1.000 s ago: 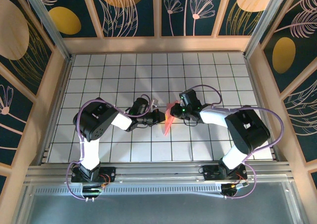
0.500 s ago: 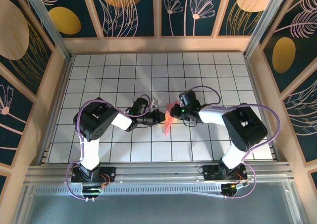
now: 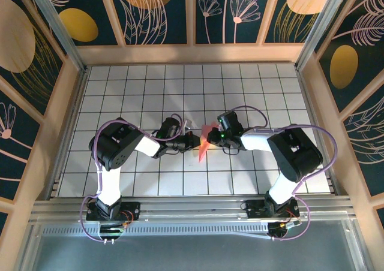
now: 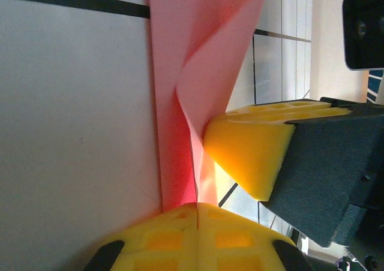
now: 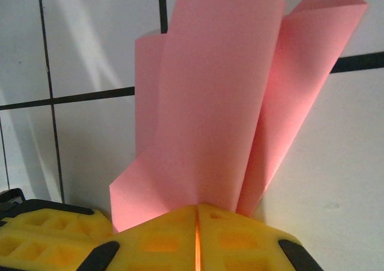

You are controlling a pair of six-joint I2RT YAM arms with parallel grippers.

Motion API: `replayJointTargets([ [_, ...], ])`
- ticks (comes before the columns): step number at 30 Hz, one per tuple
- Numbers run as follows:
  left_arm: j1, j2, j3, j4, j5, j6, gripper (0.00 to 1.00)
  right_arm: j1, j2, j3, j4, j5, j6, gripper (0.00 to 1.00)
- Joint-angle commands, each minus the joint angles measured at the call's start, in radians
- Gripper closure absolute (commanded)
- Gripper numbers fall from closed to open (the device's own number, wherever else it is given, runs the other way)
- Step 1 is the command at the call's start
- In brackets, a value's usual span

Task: Fold a paper plane with a square sheet of paper (fold left side to right side)
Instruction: Fold the wing for the fifth time at the center of the table.

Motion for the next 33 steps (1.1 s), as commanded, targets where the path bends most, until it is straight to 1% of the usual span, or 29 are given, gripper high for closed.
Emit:
replayJointTargets([
  [1,0.009,0.092,-0.016,-0.166,-0.127,0.022,1.00,-0.011,0.034,-0.031,0.003,0.002,0.008,0.91],
  [8,0.009,0.068,-0.021,-0.131,-0.098,0.027,0.99,-0.010,0.038,-0.100,0.030,0.000,0.032,1.00],
  [11,0.009,0.012,-0.022,-0.148,-0.099,0.041,0.88,-0.011,0.032,-0.136,0.046,-0.001,0.040,1.00],
  [13,0.009,-0.036,-0.013,-0.189,-0.102,0.055,0.81,-0.011,0.027,-0.155,0.055,0.000,0.045,1.00],
  [17,0.010,-0.152,0.021,-0.332,-0.143,0.104,0.77,-0.011,0.022,-0.174,0.072,0.000,0.052,1.00],
  [19,0.011,-0.211,0.036,-0.412,-0.160,0.127,0.78,-0.011,0.021,-0.177,0.082,-0.004,0.052,1.00],
  [21,0.009,-0.259,0.042,-0.470,-0.162,0.142,0.84,-0.010,0.019,-0.177,0.090,-0.008,0.054,1.00],
  [24,0.003,-0.311,0.032,-0.496,-0.107,0.134,0.91,-0.008,0.021,-0.177,0.095,-0.009,0.053,1.00],
  [27,-0.023,-0.306,0.030,-0.490,-0.040,0.106,0.97,-0.008,0.027,-0.178,0.098,-0.012,0.052,1.00],
  [29,-0.052,-0.291,0.037,-0.468,-0.012,0.086,0.98,-0.008,0.028,-0.178,0.101,-0.015,0.051,1.00],
  [33,-0.106,-0.231,0.076,-0.440,-0.003,0.062,0.99,-0.004,0.033,-0.175,0.103,-0.017,0.051,1.00],
])
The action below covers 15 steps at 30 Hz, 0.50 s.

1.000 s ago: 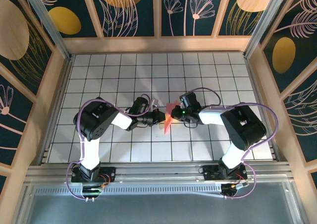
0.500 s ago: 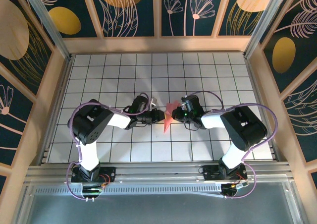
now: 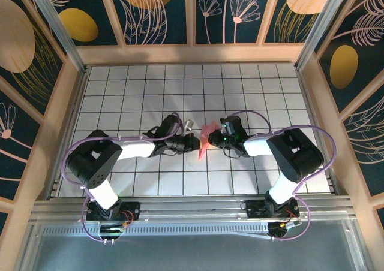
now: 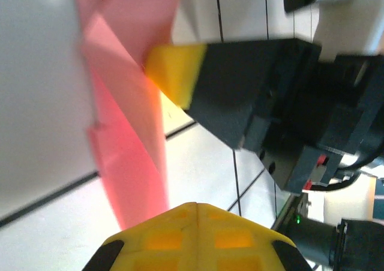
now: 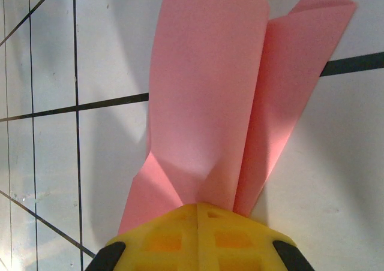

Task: Fold a paper plane with a square sheet of paper (fold left side to right side)
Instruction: Fold the wing for the fifth time at the center of the table.

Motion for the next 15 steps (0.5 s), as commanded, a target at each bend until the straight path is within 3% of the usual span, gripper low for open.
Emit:
replayJointTargets([
  [1,-0.033,0.055,0.049,-0.001,0.041,-0.036,0.99,0.008,0.041,-0.046,-0.143,0.008,0.014,1.00],
  [15,-0.037,0.151,0.102,-0.041,-0.047,-0.011,0.99,0.011,0.028,-0.044,-0.166,0.013,0.003,1.00],
])
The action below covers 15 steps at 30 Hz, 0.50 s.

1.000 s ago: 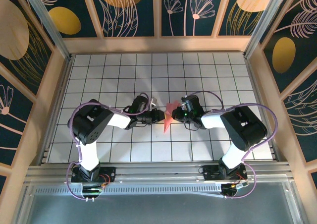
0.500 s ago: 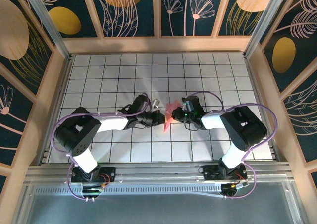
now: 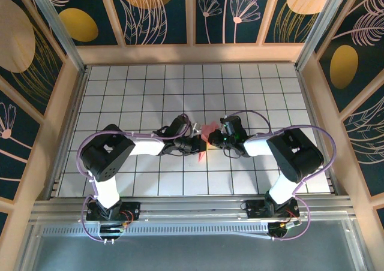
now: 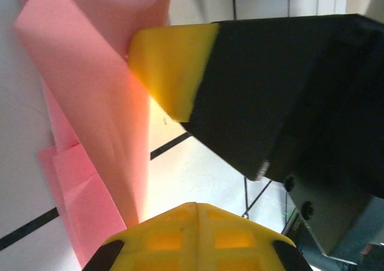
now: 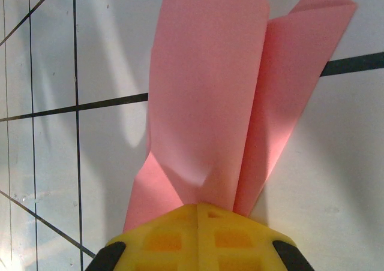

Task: Fold a paper plane with a square sheet of paper (fold left side to right side)
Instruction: Fold the wing for the fifth time at the center of the table.

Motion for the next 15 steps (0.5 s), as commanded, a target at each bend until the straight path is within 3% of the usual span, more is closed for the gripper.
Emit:
replayJointTargets([
  [1,0.003,0.031,0.016,-0.038,-0.031,0.014,0.99,0.010,0.025,-0.043,-0.167,0.014,0.002,1.00],
  [15,0.003,0.056,-0.024,-0.024,-0.041,0.015,0.99,0.012,0.029,-0.027,-0.187,0.017,-0.006,1.00],
])
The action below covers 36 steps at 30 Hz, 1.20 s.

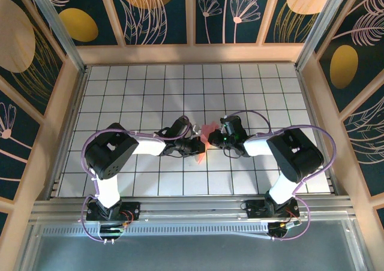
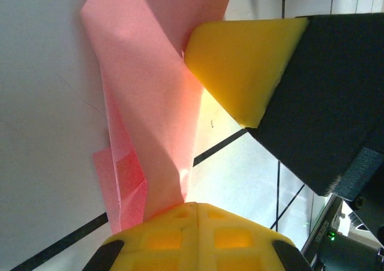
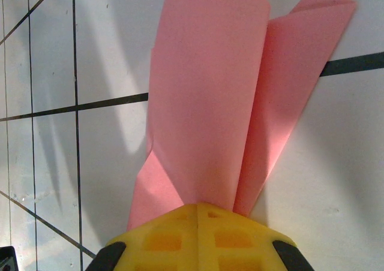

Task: Fold a paper plane with a square sheet of paper (fold left side to right side)
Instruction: Fold the wing for the fifth time at the center of the table.

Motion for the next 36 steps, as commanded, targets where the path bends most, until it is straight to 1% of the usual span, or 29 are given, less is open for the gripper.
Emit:
replayJointTargets([
  [1,0.003,0.028,-0.021,-0.009,-0.004,0.014,0.99,0.012,0.029,-0.030,-0.179,0.017,-0.004,1.00],
  [6,0.002,0.042,-0.030,0.001,-0.003,0.010,0.99,0.013,0.029,-0.028,-0.182,0.016,-0.006,1.00],
  [11,-0.001,0.057,-0.031,-0.030,-0.037,0.020,1.00,0.015,0.011,-0.006,-0.186,0.004,-0.014,1.00],
  [18,-0.012,0.078,-0.036,-0.079,-0.091,0.031,1.00,0.002,-0.108,0.048,-0.190,-0.012,-0.051,1.00],
  [22,-0.021,0.086,-0.006,-0.146,-0.135,0.059,1.00,0.001,-0.167,0.033,-0.198,-0.016,-0.070,1.00],
  [24,-0.026,0.089,0.009,-0.172,-0.151,0.069,1.00,0.001,-0.184,0.002,-0.162,-0.036,-0.059,1.00],
  [28,-0.030,0.102,0.028,-0.212,-0.178,0.079,1.00,0.016,-0.165,-0.034,-0.081,-0.079,-0.032,1.00],
  [36,-0.039,0.110,0.053,-0.266,-0.213,0.091,1.00,0.029,-0.073,0.001,-0.041,-0.062,-0.036,1.00],
])
